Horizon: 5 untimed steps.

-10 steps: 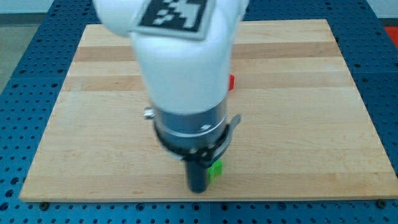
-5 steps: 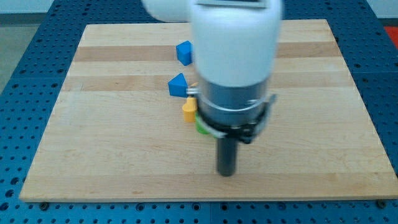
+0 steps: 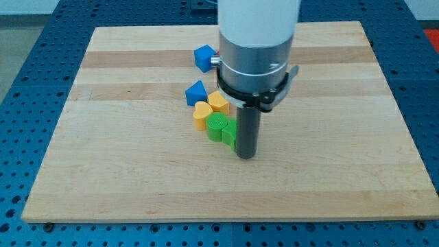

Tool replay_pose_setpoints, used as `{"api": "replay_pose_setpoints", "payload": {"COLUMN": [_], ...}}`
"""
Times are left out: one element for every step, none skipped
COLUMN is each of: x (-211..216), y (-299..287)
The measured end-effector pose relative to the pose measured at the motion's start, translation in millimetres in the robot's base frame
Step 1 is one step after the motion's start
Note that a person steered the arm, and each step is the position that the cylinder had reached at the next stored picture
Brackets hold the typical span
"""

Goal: Push the green blocks to the center of the board

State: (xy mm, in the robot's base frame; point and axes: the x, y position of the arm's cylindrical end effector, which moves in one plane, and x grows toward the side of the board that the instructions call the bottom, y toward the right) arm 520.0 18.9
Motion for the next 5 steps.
{"api": "replay_pose_setpoints", "payload": {"x": [-22.1, -72.9, -139.7, -171.1, -153.0], "y": [-12.9, -13.3, -13.3, -13.3, -13.3]}}
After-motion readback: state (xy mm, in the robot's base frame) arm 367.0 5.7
